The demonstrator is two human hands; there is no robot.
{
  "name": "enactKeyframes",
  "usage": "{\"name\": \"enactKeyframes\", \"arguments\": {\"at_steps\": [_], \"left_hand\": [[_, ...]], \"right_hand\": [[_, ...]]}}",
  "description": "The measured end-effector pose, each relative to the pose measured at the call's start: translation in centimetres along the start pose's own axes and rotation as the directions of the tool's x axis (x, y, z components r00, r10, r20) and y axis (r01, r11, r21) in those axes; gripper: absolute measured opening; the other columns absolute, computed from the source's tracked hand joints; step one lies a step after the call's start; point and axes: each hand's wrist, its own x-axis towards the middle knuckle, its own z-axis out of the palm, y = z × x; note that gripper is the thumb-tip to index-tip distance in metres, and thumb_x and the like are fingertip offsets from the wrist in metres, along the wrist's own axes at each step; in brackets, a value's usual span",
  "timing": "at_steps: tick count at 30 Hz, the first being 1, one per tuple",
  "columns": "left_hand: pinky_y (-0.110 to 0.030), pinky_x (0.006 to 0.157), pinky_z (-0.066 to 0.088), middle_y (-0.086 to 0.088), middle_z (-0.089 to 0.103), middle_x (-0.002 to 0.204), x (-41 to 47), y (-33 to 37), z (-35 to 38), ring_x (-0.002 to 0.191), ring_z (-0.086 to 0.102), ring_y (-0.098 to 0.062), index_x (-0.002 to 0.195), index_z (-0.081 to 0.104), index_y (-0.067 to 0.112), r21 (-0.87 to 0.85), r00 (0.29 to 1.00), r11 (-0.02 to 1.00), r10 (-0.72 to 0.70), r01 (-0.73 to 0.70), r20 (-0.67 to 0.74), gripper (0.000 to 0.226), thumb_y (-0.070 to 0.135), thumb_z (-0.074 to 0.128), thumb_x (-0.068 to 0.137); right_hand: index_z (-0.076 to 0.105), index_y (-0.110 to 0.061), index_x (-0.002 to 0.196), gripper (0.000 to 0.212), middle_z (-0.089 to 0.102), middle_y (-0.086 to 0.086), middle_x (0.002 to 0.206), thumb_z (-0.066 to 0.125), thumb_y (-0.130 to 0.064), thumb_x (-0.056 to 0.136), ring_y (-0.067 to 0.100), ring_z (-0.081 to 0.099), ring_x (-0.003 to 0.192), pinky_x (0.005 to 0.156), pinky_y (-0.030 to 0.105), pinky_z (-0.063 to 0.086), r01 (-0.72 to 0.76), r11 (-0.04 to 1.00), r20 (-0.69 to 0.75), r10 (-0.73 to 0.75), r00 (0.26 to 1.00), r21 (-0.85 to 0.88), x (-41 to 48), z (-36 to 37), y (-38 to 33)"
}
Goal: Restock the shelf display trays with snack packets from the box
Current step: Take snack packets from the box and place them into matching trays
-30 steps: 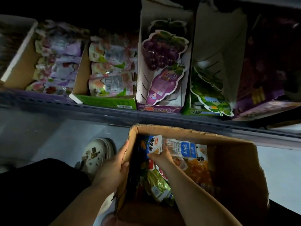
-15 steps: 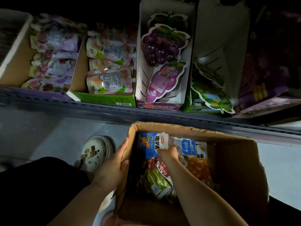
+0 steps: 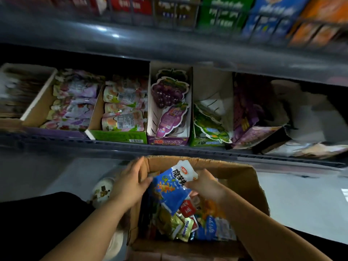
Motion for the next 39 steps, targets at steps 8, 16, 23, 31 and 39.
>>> {"name": "enactKeyframes", "arguments": {"at_steps": [8,16,23,31,39], "left_hand": [[-0.004,0.080,0.040,0.017,0.059,0.108,-2.5,8.4,-6.9,0.104,0.053,0.001,0.110,0.051,0.031,-0.246,0.886,0.938,0.318,-0.244,0.336,0.043,0.023,0.074,0.074],[-0.011,0.057,0.047,0.011,0.070,0.065,-3.0,11.8,-9.5,0.062,0.064,0.002,0.078,0.065,0.018,-0.523,0.823,0.849,0.348,-0.074,0.448,0.016,0.002,0.064,0.080],[-0.014,0.056,0.051,0.007,0.069,0.061,-3.0,13.1,-7.8,0.058,0.064,0.000,0.076,0.065,0.013,-0.677,0.888,0.735,0.281,0.046,0.365,0.014,0.000,0.063,0.079],[-0.010,0.050,0.046,0.013,0.066,0.053,-2.6,13.7,-6.9,0.050,0.060,0.004,0.077,0.063,0.016,-0.712,0.958,0.700,0.232,-0.044,0.169,0.012,0.005,0.068,0.078],[-0.016,0.054,0.052,0.008,0.071,0.067,-2.5,13.8,-6.8,0.060,0.067,-0.005,0.084,0.062,0.017,-0.771,0.978,0.637,0.146,0.022,0.149,0.021,0.005,0.073,0.072]], "right_hand": [[0.057,-0.012,0.075,0.015,0.062,0.004,0.073,0.059,0.000,0.084,0.006,0.060,0.055,0.058,0.015,0.052,0.297,0.955,0.044,-0.298,0.954,0.018,-9.4,-6.2,-4.5],[0.061,-0.015,0.082,0.017,0.070,-0.008,0.070,0.059,0.002,0.083,0.005,0.065,0.064,0.061,0.017,0.054,0.445,0.870,-0.108,-0.432,0.895,0.213,-12.2,-8.6,-5.5],[0.060,-0.019,0.086,0.006,0.072,0.003,0.082,0.060,-0.013,0.086,0.023,0.069,0.072,0.073,0.038,0.055,0.403,0.834,-0.224,-0.341,0.913,0.376,-10.9,-9.6,-5.0],[0.060,-0.020,0.087,0.019,0.071,0.002,0.087,0.065,-0.003,0.080,0.014,0.068,0.071,0.066,0.026,0.056,0.561,0.710,-0.338,-0.450,0.827,0.426,-9.2,-9.0,-5.9],[0.058,-0.022,0.087,0.013,0.070,0.005,0.092,0.055,-0.009,0.089,0.023,0.068,0.081,0.075,0.039,0.055,0.620,0.662,-0.506,-0.395,0.767,0.422,-8.5,-8.2,-5.9]]}}
